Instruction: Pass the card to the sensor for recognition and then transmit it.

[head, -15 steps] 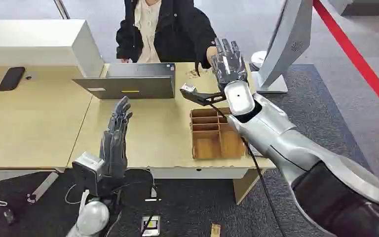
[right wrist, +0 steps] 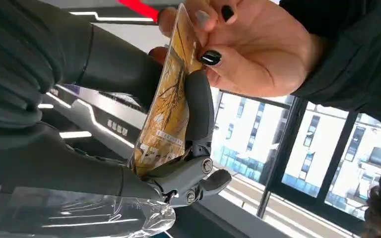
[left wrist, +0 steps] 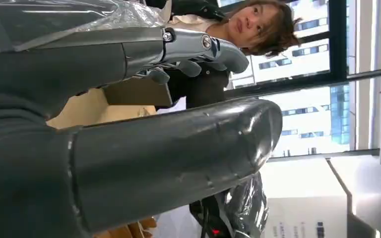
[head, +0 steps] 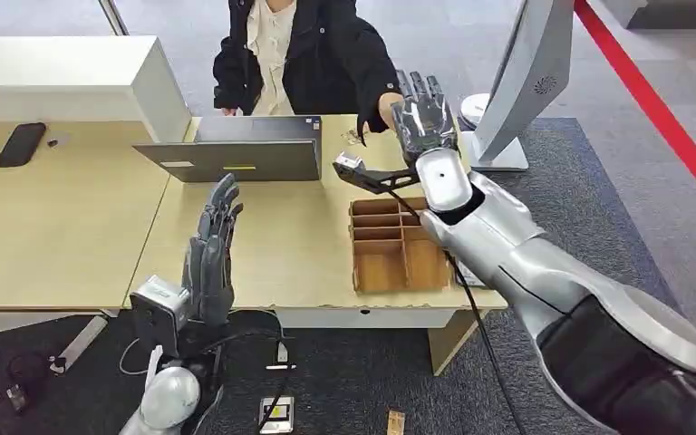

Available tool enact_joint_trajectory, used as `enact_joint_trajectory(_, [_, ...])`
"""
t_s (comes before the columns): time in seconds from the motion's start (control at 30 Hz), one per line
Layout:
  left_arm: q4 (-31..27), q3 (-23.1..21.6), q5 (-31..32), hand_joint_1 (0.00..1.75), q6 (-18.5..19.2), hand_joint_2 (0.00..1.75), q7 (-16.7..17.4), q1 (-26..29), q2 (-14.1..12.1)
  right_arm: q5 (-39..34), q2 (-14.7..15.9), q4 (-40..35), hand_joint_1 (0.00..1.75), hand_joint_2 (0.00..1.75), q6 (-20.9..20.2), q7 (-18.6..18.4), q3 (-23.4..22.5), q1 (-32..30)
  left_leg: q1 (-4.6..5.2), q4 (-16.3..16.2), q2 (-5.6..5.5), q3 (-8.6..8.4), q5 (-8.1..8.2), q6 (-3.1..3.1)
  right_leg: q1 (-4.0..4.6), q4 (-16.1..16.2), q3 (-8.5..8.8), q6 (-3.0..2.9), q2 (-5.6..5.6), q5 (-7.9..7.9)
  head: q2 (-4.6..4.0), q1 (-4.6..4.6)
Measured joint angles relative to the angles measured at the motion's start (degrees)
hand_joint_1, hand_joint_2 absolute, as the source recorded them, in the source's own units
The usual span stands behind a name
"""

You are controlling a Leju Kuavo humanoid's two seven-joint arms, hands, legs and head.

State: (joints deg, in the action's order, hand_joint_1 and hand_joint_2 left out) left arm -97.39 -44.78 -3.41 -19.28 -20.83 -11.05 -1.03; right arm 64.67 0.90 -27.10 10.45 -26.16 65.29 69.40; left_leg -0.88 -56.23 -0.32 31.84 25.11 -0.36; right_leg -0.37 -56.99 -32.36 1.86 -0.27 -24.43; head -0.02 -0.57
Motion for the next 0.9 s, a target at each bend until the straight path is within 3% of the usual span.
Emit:
enact_joint_trajectory(0.17, [0.1,-0.1,-0.1,0.0,-0.1,0.0,-0.3,0.0,0.0,-4.7,0.2,-1.3,1.75,1.75,9.4,4.1,-0.8,-0.2,0.0,0.0,0.02,-0.02,0.0,0.0,0.0,0.0,0.0,0.0,0.03,0.0,0.0,0.02])
enact_joint_trajectory(0.27, [0.1,-0.1,-0.1,0.0,-0.4,0.0,-0.5,0.1,0.0,-6.0,0.7,-4.0,1.75,1.75,11.9,5.2,-1.5,-0.7,-0.01,0.0,0.01,-0.03,0.0,0.0,0.0,0.0,0.0,0.0,0.03,0.0,0.0,0.02])
enact_joint_trajectory(0.4, [0.1,0.0,-0.1,0.0,-0.4,0.0,-0.6,0.5,0.0,-5.3,3.3,-10.5,1.75,1.75,11.3,4.3,-2.2,-2.5,0.0,0.0,0.02,-0.04,0.0,0.0,0.0,0.0,0.0,0.0,0.03,0.0,0.0,0.02])
enact_joint_trajectory(0.9, [-0.9,0.1,2.3,0.0,0.2,0.0,-0.6,3.2,-0.7,-0.9,20.0,-35.5,1.75,1.75,2.4,-0.7,-7.4,-19.0,0.04,0.0,0.0,-0.05,0.03,0.03,-0.02,0.0,0.03,0.02,0.03,0.01,0.0,0.02])
